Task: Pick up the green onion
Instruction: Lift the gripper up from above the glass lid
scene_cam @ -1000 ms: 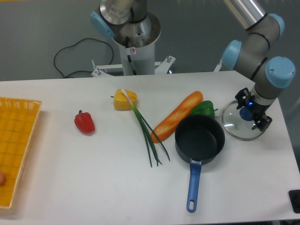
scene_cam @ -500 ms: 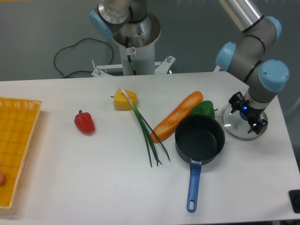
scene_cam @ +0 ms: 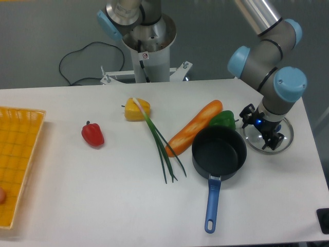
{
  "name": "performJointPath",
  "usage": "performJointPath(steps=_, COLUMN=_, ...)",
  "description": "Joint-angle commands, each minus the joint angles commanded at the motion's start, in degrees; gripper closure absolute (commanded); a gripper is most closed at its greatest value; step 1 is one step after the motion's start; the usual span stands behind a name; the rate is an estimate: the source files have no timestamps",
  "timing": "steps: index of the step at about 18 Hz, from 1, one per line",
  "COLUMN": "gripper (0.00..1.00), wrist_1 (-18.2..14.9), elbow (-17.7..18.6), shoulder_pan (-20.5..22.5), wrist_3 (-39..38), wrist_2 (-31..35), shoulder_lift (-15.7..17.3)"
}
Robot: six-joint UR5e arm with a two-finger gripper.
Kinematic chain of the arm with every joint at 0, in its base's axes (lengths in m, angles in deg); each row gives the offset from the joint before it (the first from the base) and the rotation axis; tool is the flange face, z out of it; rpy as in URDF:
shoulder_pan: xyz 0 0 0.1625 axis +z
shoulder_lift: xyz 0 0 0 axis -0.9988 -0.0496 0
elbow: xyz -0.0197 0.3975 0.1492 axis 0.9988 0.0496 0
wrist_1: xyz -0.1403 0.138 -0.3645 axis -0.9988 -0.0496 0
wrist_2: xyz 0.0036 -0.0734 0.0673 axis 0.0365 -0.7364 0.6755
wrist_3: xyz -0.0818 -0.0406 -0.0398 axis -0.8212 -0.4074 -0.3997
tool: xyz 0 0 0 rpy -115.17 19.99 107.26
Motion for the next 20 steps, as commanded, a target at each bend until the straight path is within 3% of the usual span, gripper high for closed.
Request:
performJointPath(steps=6, gripper=0.00, wrist_1=-0.8, elbow=-0.7, shoulder_pan=-0.8, wrist_3=-0.4, wrist_2=4.0, shoulder_lift=2.9)
performJointPath(steps=10, gripper=0.00, wrist_1=-3.2, elbow=-0.3, shoulder_pan=-0.9, wrist_3=-4.5, wrist_2=4.0, shoulder_lift=5.8)
performJointPath(steps=16, gripper=0.00, wrist_1=-9.7, elbow=0.1, shoulder_pan=-1.7, wrist_3=-12.6, wrist_2=4.3, shoulder_lift=9.1)
performJointPath(steps=20, gripper=0.00, wrist_1=-11.5, elbow=0.1, shoulder_pan=-3.8, wrist_3=-25.6, wrist_2=4.4, shoulder_lift=10.6)
